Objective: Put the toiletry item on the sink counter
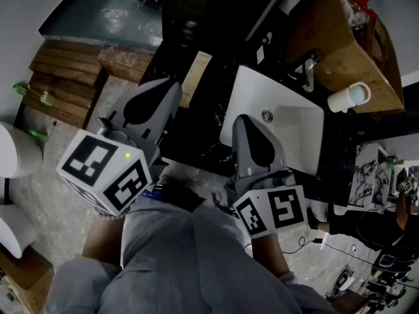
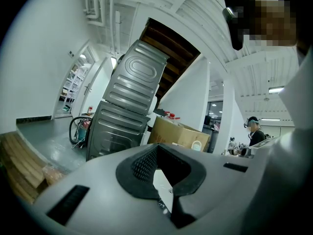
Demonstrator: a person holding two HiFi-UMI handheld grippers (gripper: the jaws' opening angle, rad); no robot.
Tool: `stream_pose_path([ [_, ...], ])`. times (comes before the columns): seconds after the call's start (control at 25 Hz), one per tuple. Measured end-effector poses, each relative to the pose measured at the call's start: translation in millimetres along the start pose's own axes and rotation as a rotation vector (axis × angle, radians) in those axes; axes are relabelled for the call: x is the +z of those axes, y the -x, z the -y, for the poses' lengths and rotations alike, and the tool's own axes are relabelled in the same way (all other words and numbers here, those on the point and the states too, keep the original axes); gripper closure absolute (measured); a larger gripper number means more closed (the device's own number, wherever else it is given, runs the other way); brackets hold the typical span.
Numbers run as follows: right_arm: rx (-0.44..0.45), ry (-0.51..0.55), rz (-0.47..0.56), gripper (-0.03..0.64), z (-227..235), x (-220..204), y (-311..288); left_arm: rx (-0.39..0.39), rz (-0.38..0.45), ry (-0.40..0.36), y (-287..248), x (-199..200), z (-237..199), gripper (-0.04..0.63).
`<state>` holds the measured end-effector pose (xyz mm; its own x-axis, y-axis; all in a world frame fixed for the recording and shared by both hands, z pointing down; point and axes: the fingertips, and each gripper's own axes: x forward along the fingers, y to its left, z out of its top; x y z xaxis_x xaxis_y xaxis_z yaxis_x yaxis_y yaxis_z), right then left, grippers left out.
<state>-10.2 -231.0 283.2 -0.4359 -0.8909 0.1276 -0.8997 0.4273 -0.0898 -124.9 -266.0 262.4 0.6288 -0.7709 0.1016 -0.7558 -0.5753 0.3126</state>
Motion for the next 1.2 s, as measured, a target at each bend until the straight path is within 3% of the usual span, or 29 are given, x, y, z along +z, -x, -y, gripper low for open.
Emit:
stream_pose_path([
  [1.2,-0.005,0.013,-0.019,0.620,4.4,-7.0,3.6,-0.017,-0.020,0.053,-4.5,-7.9,-0.4,0.589],
])
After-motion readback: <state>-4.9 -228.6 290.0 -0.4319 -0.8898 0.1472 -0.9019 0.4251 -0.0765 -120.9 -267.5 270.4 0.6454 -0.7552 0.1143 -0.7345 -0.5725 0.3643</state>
